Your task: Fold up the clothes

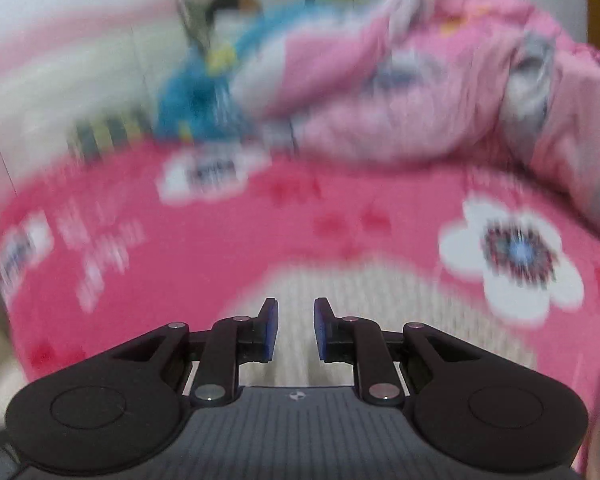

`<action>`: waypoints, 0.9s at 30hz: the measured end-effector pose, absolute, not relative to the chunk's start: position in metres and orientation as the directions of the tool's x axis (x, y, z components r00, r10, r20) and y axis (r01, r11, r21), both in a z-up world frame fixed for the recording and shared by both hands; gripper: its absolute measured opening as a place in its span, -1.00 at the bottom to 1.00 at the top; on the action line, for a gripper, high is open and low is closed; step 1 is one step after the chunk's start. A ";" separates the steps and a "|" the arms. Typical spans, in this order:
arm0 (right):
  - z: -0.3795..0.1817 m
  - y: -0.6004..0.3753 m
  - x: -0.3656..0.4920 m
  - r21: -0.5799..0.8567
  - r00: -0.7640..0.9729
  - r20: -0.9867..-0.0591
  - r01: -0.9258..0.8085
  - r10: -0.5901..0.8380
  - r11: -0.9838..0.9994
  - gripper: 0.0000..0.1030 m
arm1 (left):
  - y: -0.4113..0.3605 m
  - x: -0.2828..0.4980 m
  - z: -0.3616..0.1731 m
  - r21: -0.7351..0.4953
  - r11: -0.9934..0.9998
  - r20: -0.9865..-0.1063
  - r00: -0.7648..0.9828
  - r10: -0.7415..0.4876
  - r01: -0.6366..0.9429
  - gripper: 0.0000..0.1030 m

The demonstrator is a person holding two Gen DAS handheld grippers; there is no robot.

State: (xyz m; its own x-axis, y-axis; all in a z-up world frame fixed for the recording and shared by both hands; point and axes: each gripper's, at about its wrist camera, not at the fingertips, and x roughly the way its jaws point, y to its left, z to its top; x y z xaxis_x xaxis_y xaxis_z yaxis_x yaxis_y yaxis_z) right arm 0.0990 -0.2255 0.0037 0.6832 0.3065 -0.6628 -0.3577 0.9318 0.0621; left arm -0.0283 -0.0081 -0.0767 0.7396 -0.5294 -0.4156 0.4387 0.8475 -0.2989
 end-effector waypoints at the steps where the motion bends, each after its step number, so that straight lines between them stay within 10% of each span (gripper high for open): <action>1: -0.020 -0.224 0.100 0.044 0.675 -0.680 -0.351 0.285 0.935 -0.61 | -0.009 -0.028 -0.076 -0.296 0.853 -0.419 0.744 -0.520 0.429 0.50; 13: 0.012 -0.232 0.046 0.214 0.760 -0.526 -0.317 0.383 0.924 -0.55 | -0.006 -0.040 -0.058 -0.257 0.879 -0.454 0.753 -0.477 0.402 0.50; 27: -0.017 -0.192 -0.016 0.037 0.794 -0.526 -0.335 0.304 0.941 -0.61 | -0.006 -0.043 -0.057 -0.239 0.901 -0.500 0.750 -0.433 0.361 0.51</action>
State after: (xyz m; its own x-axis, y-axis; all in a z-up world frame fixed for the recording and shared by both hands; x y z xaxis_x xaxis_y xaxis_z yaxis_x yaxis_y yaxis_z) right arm -0.0164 -0.1919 -0.0168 0.7942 0.3037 -0.5264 -0.3354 0.9414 0.0371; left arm -0.0425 -0.0059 -0.0572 0.7503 -0.4330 -0.4995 0.3614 0.9014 -0.2385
